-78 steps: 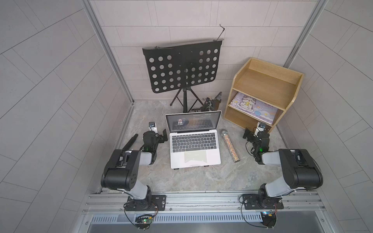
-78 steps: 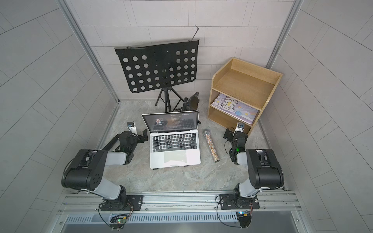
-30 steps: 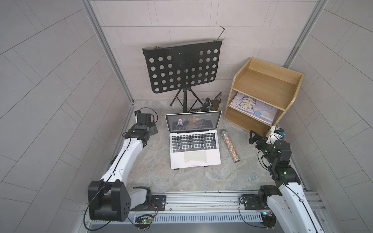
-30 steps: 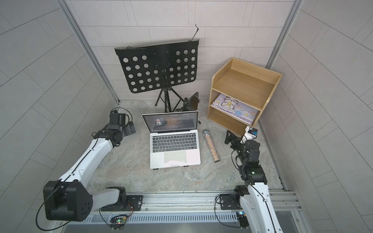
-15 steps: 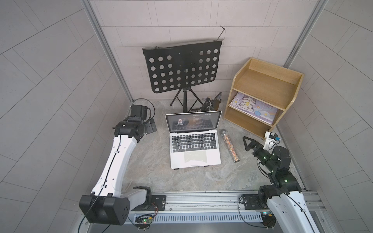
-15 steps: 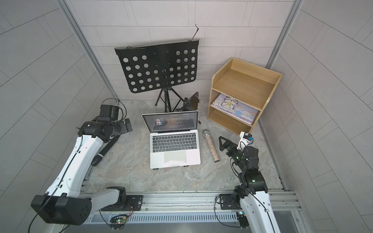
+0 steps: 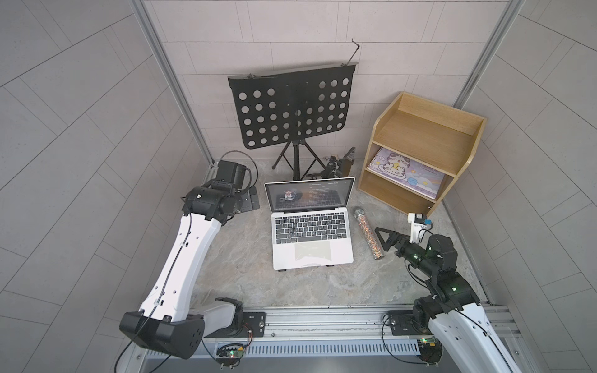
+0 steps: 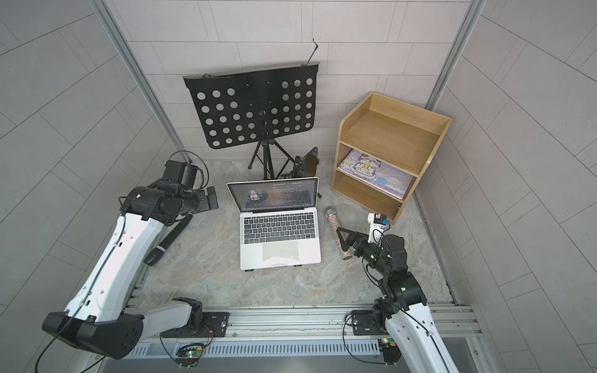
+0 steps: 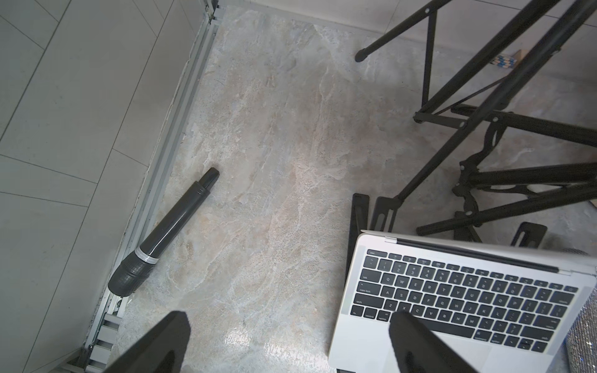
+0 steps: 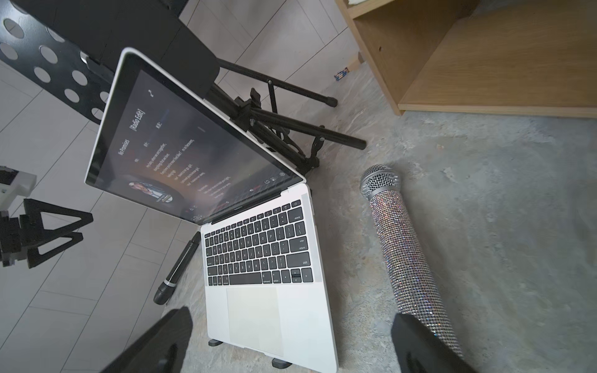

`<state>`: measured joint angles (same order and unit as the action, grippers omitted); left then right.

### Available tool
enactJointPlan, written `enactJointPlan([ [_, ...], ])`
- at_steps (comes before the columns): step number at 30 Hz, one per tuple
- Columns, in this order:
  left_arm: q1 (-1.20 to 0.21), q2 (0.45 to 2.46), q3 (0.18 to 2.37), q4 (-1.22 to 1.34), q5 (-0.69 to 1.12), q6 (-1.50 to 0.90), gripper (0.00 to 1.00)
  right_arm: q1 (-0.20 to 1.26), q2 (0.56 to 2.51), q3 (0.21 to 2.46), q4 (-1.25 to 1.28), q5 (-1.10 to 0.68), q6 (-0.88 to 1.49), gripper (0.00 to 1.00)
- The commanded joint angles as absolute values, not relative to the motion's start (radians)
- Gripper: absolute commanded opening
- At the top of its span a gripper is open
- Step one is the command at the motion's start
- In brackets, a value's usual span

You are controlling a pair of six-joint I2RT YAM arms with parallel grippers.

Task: Close the laptop lid and set it aside
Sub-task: Close the lid of the laptop.

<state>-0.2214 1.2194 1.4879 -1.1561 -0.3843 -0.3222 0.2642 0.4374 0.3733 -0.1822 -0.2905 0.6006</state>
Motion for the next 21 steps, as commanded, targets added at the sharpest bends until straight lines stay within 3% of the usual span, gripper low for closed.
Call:
enactJointPlan([
  [1, -0.256, 1.157, 1.52, -1.189, -0.403, -0.293, 1.0, 0.279, 0.466, 0.364, -0.139, -0.31, 0.55, 1.0],
  [7, -0.265, 1.007, 1.485, -1.097, -0.256, -0.2, 1.0, 0.3, 0.548, 0.399, -0.117, -0.297, 0.487, 1.0],
  [14, -0.266, 0.805, 1.269, -0.79, 0.012, -0.134, 1.0, 0.307, 0.643, 0.443, -0.104, -0.307, 0.443, 1.0],
  [21, -0.263, 0.869, 1.272, -0.728, 0.318, 0.002, 1.0, 0.321, 0.739, 0.501, -0.112, -0.385, 0.419, 1.0],
])
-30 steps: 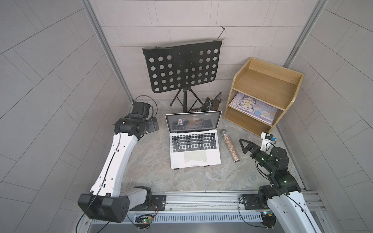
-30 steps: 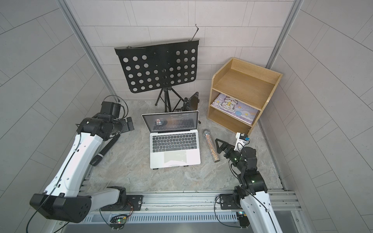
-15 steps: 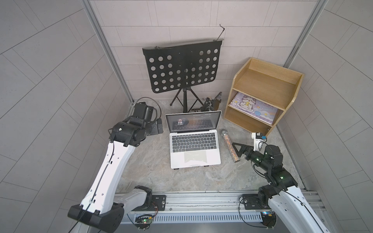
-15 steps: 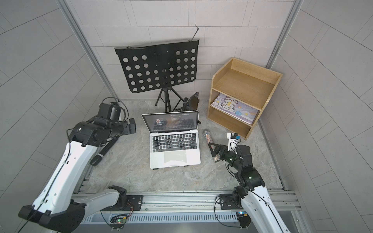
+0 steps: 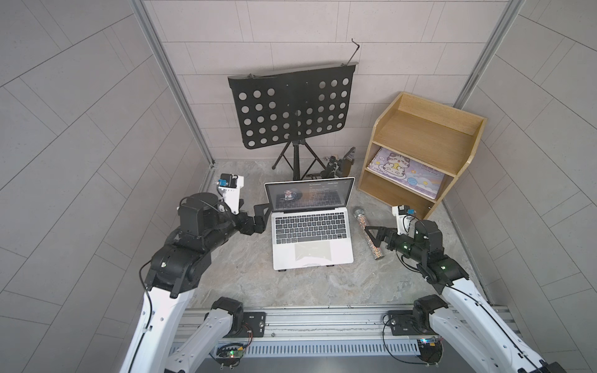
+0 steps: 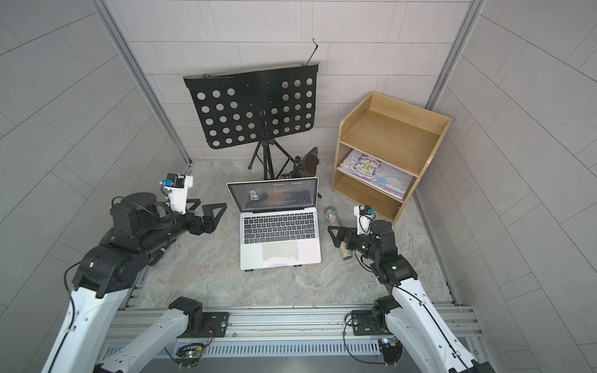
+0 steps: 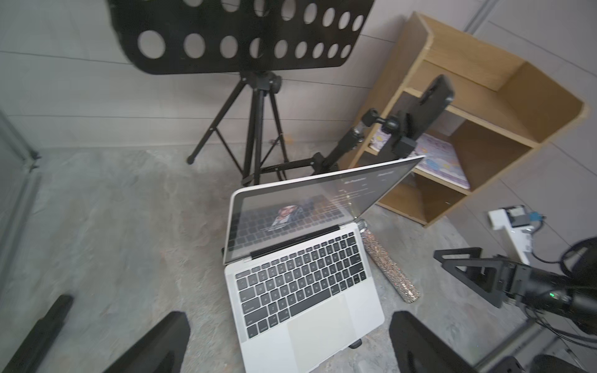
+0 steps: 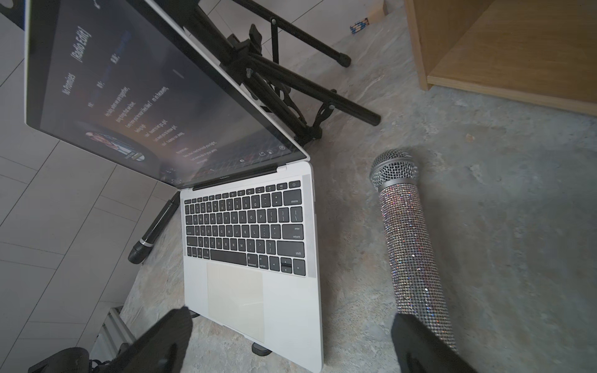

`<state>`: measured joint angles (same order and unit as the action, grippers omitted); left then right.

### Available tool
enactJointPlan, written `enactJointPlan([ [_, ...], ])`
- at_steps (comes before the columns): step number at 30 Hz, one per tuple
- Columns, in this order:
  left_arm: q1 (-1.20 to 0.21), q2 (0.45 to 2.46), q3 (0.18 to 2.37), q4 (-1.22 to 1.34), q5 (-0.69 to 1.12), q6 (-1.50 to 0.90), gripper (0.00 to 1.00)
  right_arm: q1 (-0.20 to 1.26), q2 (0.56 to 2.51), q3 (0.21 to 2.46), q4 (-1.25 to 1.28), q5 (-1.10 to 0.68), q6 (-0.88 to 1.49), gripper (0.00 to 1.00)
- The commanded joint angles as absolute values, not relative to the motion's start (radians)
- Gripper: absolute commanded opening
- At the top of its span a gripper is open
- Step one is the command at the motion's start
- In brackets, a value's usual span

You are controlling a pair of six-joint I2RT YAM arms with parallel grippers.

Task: Close the laptop lid and set it aside
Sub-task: Close the lid of the laptop.

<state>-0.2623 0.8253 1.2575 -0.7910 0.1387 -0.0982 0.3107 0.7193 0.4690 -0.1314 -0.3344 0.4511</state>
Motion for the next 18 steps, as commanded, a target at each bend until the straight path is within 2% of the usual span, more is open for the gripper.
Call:
enactJointPlan([
  [1, -0.266, 0.888, 1.283, -0.729, 0.351, 0.035, 1.0, 0.323, 0.748, 0.507, -0.112, -0.395, 0.416, 1.0],
  [6, -0.27, 1.005, 1.344, -0.743, 0.407, 0.237, 0.99, 0.337, 0.803, 0.548, -0.117, -0.42, 0.403, 1.0],
  [14, -0.343, 1.137, 1.485, -0.844, 0.359, 0.529, 0.98, 0.342, 0.874, 0.642, -0.116, -0.477, 0.423, 1.0],
  [18, -0.357, 1.205, 1.556, -0.915, 0.318, 0.68, 0.92, 0.344, 0.889, 0.668, -0.13, -0.48, 0.425, 1.0],
])
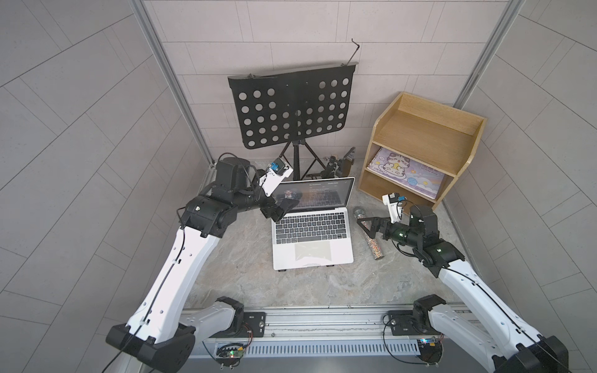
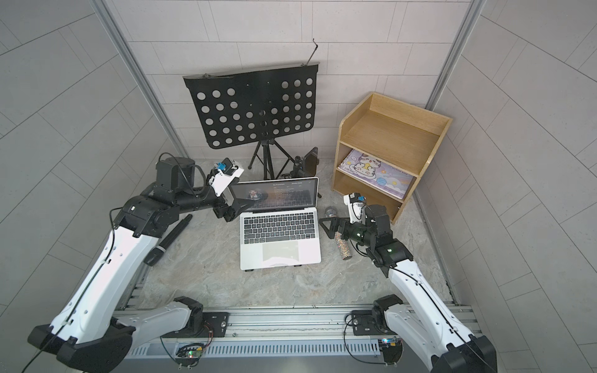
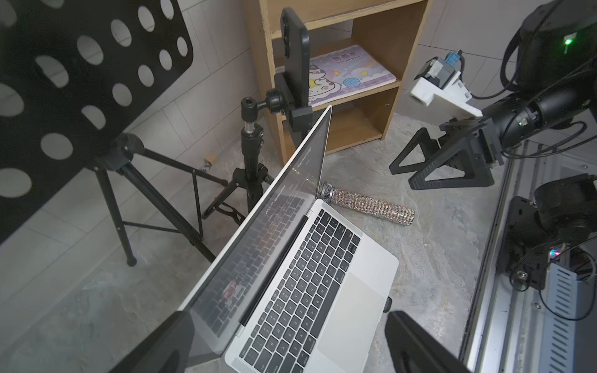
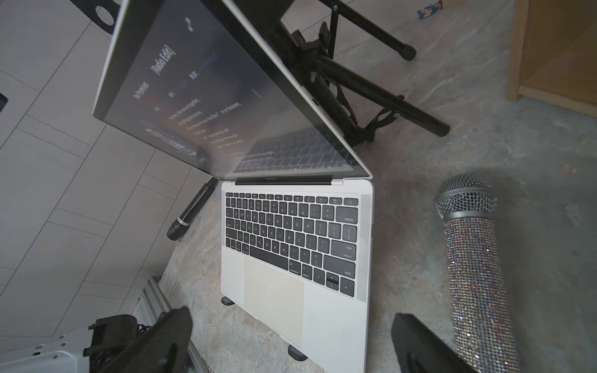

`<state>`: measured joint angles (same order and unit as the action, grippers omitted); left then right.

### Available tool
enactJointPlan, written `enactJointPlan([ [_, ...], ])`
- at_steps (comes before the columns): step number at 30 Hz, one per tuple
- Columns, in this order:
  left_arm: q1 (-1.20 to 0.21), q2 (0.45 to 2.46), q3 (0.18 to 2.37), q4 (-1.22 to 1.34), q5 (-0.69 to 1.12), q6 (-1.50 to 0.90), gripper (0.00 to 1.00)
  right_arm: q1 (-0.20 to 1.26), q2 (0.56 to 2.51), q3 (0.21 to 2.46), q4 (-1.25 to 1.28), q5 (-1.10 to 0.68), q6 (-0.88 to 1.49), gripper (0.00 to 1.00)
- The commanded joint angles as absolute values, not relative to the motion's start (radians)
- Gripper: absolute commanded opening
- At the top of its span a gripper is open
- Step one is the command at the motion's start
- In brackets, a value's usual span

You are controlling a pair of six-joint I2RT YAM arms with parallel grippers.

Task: Close the laptop lid and set it aside
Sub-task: Close the lid of the laptop.

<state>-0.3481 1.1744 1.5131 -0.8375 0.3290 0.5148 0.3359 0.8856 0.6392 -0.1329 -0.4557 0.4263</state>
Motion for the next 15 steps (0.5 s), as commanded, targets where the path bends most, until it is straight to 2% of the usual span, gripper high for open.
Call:
enactJointPlan([
  [1, -0.365, 1.225, 1.577, -0.931, 0.318, 0.704, 0.91, 0.344, 0.89, 0.671, -0.133, -0.48, 0.424, 1.0],
  [7, -0.371, 1.334, 1.684, -0.98, 0.454, 0.779, 0.84, 0.344, 0.896, 0.678, -0.134, -0.476, 0.424, 1.0],
  [15, -0.37, 1.487, 1.82, -0.992, 0.535, 0.797, 0.74, 0.343, 0.883, 0.673, -0.137, -0.474, 0.426, 1.0],
])
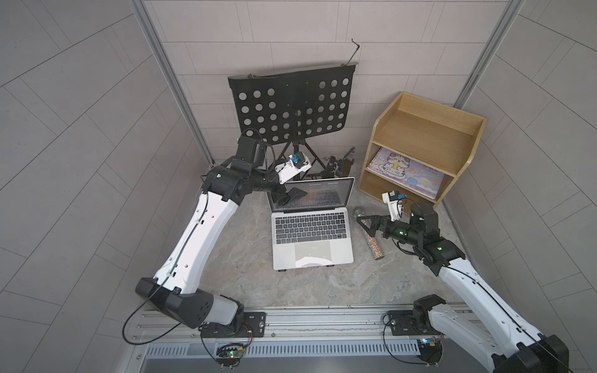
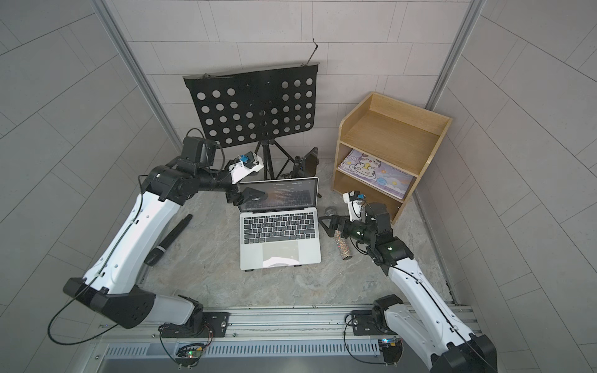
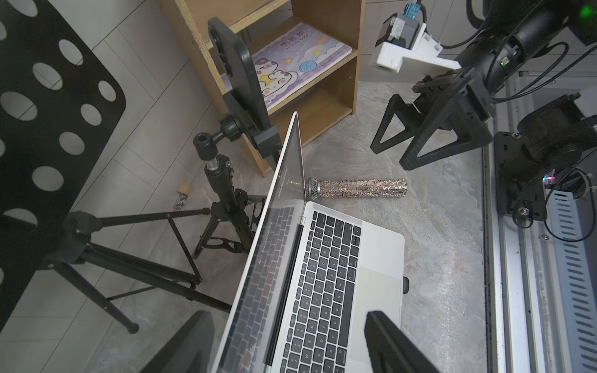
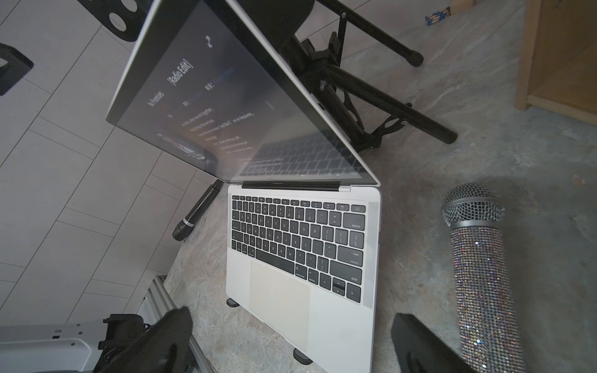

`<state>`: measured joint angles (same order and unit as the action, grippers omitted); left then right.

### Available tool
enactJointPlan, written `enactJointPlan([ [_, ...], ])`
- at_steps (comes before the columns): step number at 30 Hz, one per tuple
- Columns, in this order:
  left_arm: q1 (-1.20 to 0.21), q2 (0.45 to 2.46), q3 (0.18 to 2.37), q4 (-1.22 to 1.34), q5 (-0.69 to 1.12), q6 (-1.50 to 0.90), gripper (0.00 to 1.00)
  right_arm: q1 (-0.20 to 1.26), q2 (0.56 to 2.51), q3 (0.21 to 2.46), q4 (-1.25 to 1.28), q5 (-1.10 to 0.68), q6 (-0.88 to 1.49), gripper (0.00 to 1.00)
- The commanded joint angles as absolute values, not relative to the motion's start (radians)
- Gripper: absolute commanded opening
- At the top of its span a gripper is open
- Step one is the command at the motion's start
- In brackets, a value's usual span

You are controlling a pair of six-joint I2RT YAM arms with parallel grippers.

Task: Close the laptop lid and set it aside
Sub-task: Close the lid of the laptop.

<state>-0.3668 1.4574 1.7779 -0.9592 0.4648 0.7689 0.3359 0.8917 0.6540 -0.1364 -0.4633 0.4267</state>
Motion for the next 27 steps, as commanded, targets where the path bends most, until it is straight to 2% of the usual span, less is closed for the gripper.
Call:
enactJointPlan([
  [1, -0.371, 1.501, 1.825, -0.991, 0.545, 0.799, 0.72, 0.344, 0.881, 0.672, -0.137, -0.473, 0.426, 1.0],
  [9, -0.375, 1.576, 1.852, -1.003, 0.555, 0.859, 0.68, 0.345, 0.871, 0.659, -0.144, -0.466, 0.429, 1.0],
  [13, -0.375, 1.619, 1.872, -1.003, 0.564, 0.89, 0.61, 0.347, 0.863, 0.657, -0.146, -0.462, 0.432, 1.0],
  [22, -0.423, 1.656, 1.872, -1.014, 0.487, 0.91, 0.57, 0.348, 0.814, 0.631, -0.147, -0.442, 0.434, 1.0],
  [25, -0.431, 1.647, 1.867, -1.022, 0.493, 0.911, 0.52, 0.347, 0.806, 0.595, -0.147, -0.442, 0.433, 1.0],
  [27, -0.435, 1.636, 1.857, -1.025, 0.488, 0.914, 0.44, 0.348, 0.809, 0.585, -0.151, -0.438, 0.438, 1.0],
])
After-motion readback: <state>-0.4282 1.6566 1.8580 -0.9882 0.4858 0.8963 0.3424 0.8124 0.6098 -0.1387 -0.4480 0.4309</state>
